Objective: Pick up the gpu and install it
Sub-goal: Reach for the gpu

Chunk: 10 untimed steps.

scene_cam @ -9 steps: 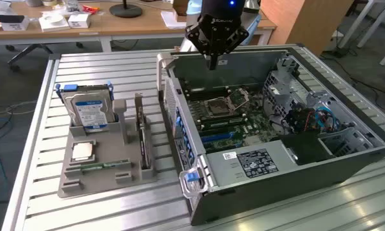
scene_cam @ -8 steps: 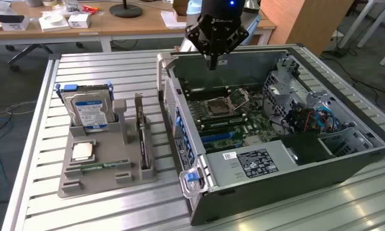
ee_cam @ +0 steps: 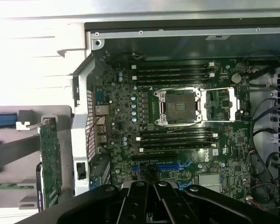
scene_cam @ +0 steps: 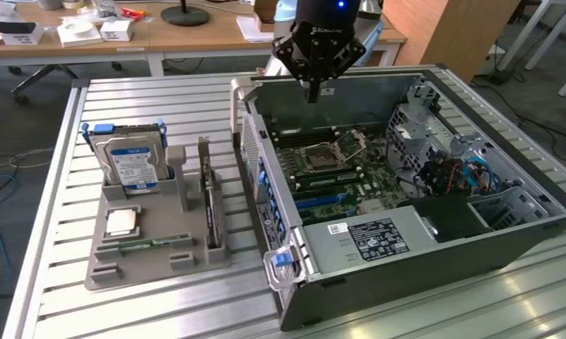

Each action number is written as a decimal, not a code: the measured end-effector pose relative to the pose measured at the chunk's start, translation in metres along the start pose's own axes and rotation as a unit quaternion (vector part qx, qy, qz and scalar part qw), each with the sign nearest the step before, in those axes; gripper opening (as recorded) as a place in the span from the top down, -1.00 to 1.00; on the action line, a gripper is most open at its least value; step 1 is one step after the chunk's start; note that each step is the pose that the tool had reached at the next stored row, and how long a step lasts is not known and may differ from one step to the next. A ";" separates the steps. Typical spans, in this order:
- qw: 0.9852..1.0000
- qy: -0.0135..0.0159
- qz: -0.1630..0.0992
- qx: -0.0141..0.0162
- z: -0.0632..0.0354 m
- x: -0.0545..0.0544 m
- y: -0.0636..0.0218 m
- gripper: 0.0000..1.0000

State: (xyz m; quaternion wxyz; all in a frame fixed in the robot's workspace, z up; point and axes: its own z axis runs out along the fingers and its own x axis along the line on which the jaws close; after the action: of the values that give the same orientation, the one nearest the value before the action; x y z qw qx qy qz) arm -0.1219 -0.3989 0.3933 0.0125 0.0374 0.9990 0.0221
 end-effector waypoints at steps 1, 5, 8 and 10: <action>1.000 0.000 0.000 0.000 0.0000 0.000 0.0000 0.80; 1.000 0.000 0.000 0.000 0.0000 0.001 -0.0001 0.80; 1.000 0.000 0.000 0.000 -0.0002 0.007 -0.0005 0.80; 1.000 0.000 0.000 0.000 -0.0003 0.011 -0.0008 0.80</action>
State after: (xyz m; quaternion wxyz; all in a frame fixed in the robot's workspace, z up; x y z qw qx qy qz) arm -0.1332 -0.3988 0.3933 0.0125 0.0374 0.9990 0.0221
